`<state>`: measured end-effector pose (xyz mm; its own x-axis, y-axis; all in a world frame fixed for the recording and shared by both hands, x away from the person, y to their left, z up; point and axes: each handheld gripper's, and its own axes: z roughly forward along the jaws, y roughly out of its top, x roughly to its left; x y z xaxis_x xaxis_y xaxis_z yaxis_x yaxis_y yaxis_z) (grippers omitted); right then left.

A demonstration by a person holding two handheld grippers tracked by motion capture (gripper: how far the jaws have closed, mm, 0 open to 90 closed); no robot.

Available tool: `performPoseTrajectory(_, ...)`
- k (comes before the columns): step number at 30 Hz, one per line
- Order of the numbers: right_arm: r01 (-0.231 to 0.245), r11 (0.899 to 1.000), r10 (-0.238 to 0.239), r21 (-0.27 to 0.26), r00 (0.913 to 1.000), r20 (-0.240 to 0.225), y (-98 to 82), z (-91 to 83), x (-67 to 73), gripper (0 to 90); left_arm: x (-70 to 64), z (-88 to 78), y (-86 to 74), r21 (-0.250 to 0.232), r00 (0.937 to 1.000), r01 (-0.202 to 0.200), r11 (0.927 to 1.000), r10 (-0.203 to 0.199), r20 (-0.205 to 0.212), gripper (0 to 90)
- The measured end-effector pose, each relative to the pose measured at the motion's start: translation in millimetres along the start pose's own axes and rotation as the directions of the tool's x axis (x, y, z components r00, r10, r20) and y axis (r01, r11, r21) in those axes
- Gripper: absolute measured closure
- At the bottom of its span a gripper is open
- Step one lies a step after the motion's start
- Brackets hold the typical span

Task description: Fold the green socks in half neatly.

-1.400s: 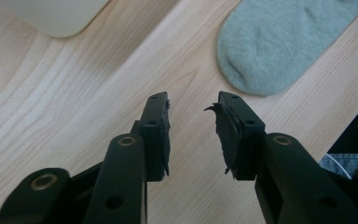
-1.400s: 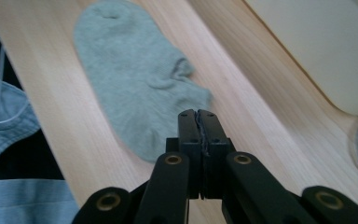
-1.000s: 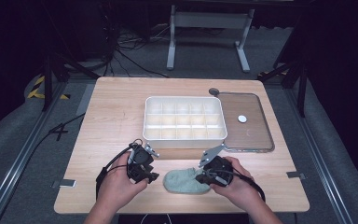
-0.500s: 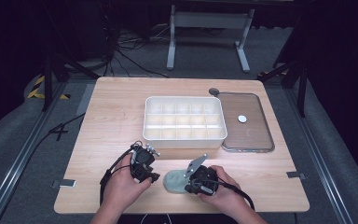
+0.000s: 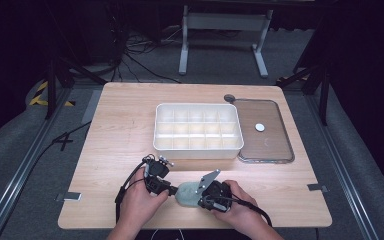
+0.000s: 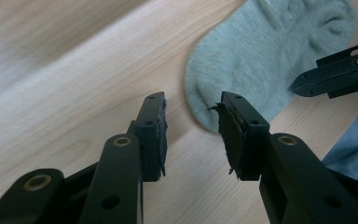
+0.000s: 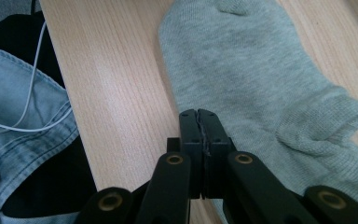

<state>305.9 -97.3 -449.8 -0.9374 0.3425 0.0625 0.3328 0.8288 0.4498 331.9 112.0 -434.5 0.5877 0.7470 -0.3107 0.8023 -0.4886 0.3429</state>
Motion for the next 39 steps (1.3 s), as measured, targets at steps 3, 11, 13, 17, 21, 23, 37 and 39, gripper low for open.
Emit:
performPoseTrajectory(3, 0.013, 1.000, -0.013, 0.003, 0.9999, 0.011, 0.7, 0.2, 1.5, 89.8, -3.9, 6.9, 0.9, -0.007, 0.9983, 0.027, 0.9996, -0.026, 0.053, 62.2)
performPoseTrajectory(11, 0.011, 1.000, -0.011, 0.001, 0.9997, 0.021, 0.3, 0.3, 3.0, 89.8, -10.4, 19.6, 6.4, 0.047, 1.0000, -0.002, 0.9989, 0.002, 0.006, 61.2)
performPoseTrajectory(13, 0.011, 1.000, -0.010, 0.000, 0.9997, 0.023, 0.2, 0.3, 4.0, 89.7, -12.4, 20.1, 8.3, 0.061, 1.0000, -0.008, 0.9981, 0.008, -0.005, 60.9)
performPoseTrajectory(17, 0.012, 1.000, -0.011, -0.003, 0.9994, 0.032, -0.5, 0.1, 4.8, 89.7, -12.9, 21.2, 10.1, 0.067, 0.9999, -0.010, 0.9977, 0.010, 0.003, 63.5)
performPoseTrajectory(21, 0.007, 1.000, -0.007, -0.011, 0.9993, 0.037, -1.3, 0.5, 5.5, 89.7, -10.3, 24.3, 12.4, 0.074, 0.9983, -0.035, 0.9966, 0.032, 0.050, 74.3)
performPoseTrajectory(23, 0.005, 1.000, -0.005, -0.015, 0.9995, 0.033, -1.8, 0.3, 5.1, 89.6, -9.7, 24.6, 12.5, 0.074, 0.9976, -0.036, 0.9966, 0.032, 0.061, 79.1)
performPoseTrajectory(37, -0.151, 0.966, 0.159, -0.210, 0.9869, 0.024, -8.5, -28.8, -20.1, 89.7, -6.7, 5.8, 8.1, 0.087, 0.9960, -0.068, 0.9939, 0.062, 0.064, 83.0)
performPoseTrajectory(39, -0.148, 0.966, 0.155, -0.211, 0.9877, 0.019, -6.8, -24.6, -18.4, 89.8, -7.5, 5.7, 8.1, 0.090, 0.9960, -0.069, 0.9936, 0.063, 0.063, 82.9)
